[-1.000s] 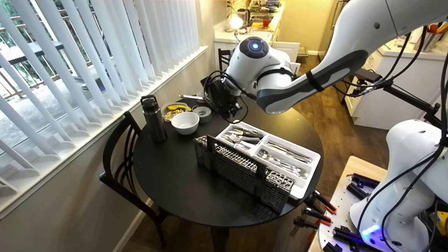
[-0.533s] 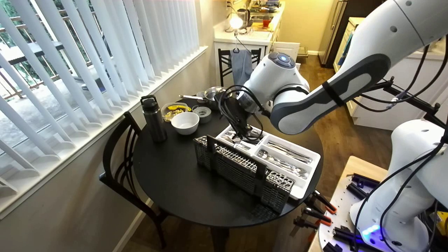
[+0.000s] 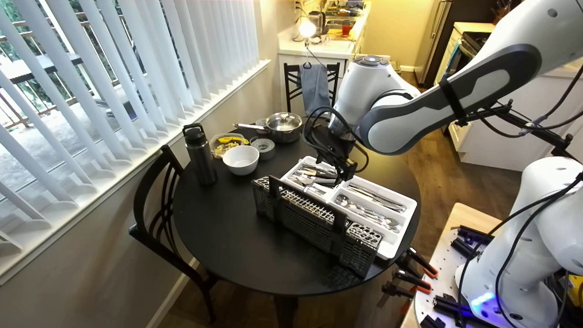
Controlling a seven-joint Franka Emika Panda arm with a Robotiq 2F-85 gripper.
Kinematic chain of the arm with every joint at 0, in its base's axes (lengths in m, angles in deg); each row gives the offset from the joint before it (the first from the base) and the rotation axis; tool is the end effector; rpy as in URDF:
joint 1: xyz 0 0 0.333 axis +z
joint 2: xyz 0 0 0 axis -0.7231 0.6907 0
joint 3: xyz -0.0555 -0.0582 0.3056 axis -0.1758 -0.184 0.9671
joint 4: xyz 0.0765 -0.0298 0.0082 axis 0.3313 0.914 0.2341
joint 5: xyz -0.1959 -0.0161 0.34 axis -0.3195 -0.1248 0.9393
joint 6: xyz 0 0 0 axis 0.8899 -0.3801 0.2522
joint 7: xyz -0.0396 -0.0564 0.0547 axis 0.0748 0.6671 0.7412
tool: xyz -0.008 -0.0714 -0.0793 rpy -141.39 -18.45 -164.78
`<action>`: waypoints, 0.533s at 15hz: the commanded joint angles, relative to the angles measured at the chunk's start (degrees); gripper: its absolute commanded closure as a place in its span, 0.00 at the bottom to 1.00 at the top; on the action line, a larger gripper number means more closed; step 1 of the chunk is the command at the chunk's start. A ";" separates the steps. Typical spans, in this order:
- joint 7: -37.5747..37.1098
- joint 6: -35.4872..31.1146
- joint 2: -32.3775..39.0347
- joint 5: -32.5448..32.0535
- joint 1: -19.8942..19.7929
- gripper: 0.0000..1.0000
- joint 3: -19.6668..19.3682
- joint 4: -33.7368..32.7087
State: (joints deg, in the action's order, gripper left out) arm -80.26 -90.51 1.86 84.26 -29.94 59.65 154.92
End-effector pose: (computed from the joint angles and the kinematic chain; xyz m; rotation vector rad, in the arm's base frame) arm 0.4487 0.0730 0.3697 -1.7698 2.3871 -0.1721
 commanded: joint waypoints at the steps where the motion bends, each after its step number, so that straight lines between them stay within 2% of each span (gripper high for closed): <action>1: 1.44 2.31 -0.42 1.12 -7.68 0.00 6.72 -0.41; 3: 1.31 3.68 -1.06 0.42 -9.10 0.00 7.55 -0.58; 7: 1.28 3.78 -1.10 0.27 -9.07 0.00 8.00 -0.58; 8: 1.69 1.75 -0.34 -1.49 -9.87 0.00 8.50 -0.32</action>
State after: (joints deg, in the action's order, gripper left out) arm -80.26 -86.75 0.77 83.01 -35.40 64.11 154.37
